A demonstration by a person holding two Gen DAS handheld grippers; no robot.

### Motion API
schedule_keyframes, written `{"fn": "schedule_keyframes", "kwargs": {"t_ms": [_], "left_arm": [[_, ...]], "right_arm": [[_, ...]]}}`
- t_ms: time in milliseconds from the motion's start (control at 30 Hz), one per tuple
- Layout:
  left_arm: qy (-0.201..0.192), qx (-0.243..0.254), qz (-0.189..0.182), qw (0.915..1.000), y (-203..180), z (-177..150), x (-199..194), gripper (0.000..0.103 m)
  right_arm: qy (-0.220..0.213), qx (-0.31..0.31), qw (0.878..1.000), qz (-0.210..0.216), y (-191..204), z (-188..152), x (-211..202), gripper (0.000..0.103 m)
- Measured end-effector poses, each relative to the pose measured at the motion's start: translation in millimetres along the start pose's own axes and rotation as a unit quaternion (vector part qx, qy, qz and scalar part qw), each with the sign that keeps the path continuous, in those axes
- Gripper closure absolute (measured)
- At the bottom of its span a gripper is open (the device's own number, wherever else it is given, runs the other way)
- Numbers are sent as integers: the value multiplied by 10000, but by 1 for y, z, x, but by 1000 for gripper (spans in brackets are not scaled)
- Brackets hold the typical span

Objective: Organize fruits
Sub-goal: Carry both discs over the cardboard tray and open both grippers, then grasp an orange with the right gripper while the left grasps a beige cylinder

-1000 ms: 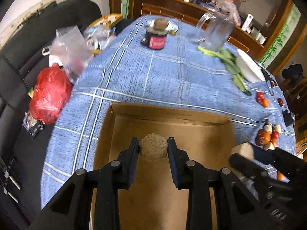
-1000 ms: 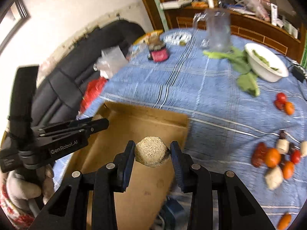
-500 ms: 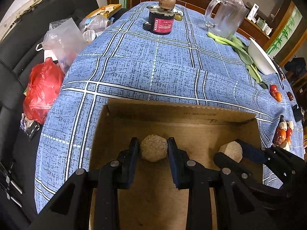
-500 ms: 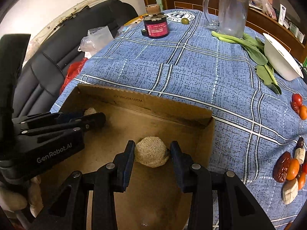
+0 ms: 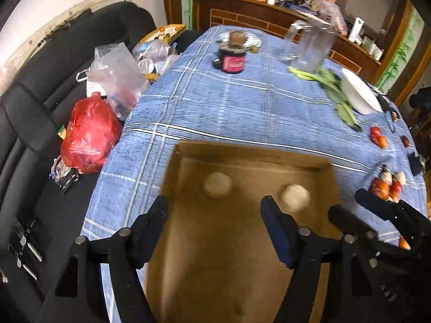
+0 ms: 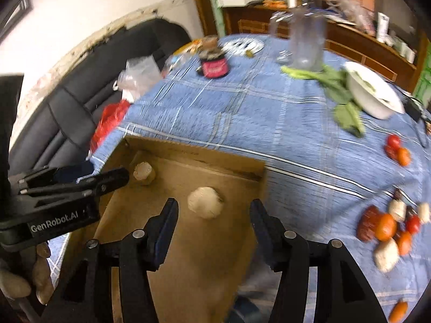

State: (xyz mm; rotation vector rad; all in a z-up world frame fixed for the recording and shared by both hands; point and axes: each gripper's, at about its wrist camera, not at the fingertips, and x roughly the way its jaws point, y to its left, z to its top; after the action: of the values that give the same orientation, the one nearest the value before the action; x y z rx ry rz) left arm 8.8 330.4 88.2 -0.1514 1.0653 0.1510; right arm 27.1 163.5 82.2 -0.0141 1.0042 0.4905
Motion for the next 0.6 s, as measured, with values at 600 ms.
{"fn": "schedule_keyframes", "kwargs": {"t_ms": [600], "left_arm": [[-831,776,698,9911,-138,-50,-96,33]], "right_arm": [[-355,1409,9883,-461,-140,-102,-110,38]]}}
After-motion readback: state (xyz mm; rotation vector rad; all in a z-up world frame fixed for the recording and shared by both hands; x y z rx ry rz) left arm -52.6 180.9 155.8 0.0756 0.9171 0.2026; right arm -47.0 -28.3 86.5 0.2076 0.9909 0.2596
